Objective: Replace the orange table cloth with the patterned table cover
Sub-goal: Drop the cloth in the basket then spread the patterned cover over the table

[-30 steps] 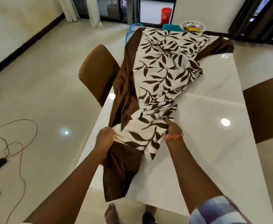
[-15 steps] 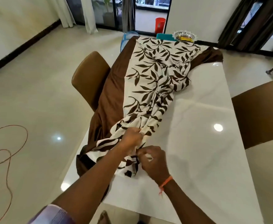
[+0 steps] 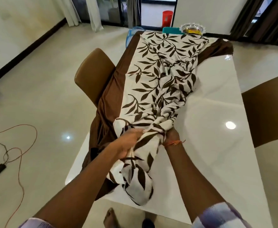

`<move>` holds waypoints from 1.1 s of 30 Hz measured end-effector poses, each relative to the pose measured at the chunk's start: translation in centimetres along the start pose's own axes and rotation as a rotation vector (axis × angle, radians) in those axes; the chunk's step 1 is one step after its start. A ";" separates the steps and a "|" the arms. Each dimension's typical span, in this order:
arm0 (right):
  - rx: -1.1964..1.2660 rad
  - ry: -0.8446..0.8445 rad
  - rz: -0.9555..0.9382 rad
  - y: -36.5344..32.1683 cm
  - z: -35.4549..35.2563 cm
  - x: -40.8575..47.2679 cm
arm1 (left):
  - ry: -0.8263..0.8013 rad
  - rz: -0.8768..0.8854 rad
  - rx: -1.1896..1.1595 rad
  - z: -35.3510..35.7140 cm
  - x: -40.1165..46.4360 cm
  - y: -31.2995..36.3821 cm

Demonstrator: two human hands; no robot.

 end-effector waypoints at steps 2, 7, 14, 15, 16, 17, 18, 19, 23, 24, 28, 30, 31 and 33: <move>0.042 0.119 -0.095 -2.3 -1.4 -1.7 | 0.163 0.132 0.214 -1.7 0.5 -0.3; -0.190 0.491 -0.580 -4.7 -7.1 -10.4 | 0.434 0.335 0.878 -1.4 -0.3 -1.6; -0.840 0.366 -1.326 0.1 -5.8 -22.0 | 0.223 0.594 0.557 9.4 -3.8 0.7; -0.922 0.310 -1.387 1.4 -5.7 -23.0 | 0.127 0.490 0.461 10.8 -3.9 0.3; -0.994 0.260 -1.444 2.7 -5.6 -23.9 | 0.076 0.430 0.469 11.9 -4.0 0.0; -1.071 0.213 -1.492 4.0 -5.7 -24.8 | 0.053 0.428 0.547 12.6 -4.2 -0.3; -1.115 0.160 -1.531 5.0 -6.1 -25.9 | 0.038 0.431 0.628 13.1 -4.3 -0.9; -1.113 0.103 -1.530 5.7 -6.6 -27.1 | 0.011 0.415 0.669 13.4 -4.6 -1.6; -0.389 0.112 -0.924 5.7 -11.9 -27.2 | -0.285 0.247 0.455 15.0 -6.7 -5.8; -0.201 0.200 -0.740 5.8 -14.2 -26.0 | -0.364 0.197 0.394 15.5 -7.4 -6.7; 0.247 -0.093 -0.009 7.7 -15.5 -22.7 | -0.567 0.025 0.260 18.1 -10.0 -10.2; 0.387 -0.004 -0.451 4.6 -13.8 -24.3 | -0.626 -0.028 0.228 19.3 -10.8 -11.7; 0.410 0.184 -0.811 4.3 -15.2 -24.8 | -0.633 -0.033 0.227 19.7 -11.0 -12.3; 0.618 0.366 -0.892 4.1 -16.8 -23.9 | -0.606 -0.036 0.238 20.4 -11.2 -13.6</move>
Point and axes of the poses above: each hand's wrist, its own x-axis towards the middle knuckle, its own z-axis out of the palm, y = z × x, the point moved 5 cm from there along x, towards the middle knuckle, and after that the axes turned 8 degrees about z, right-handed, at the moved point
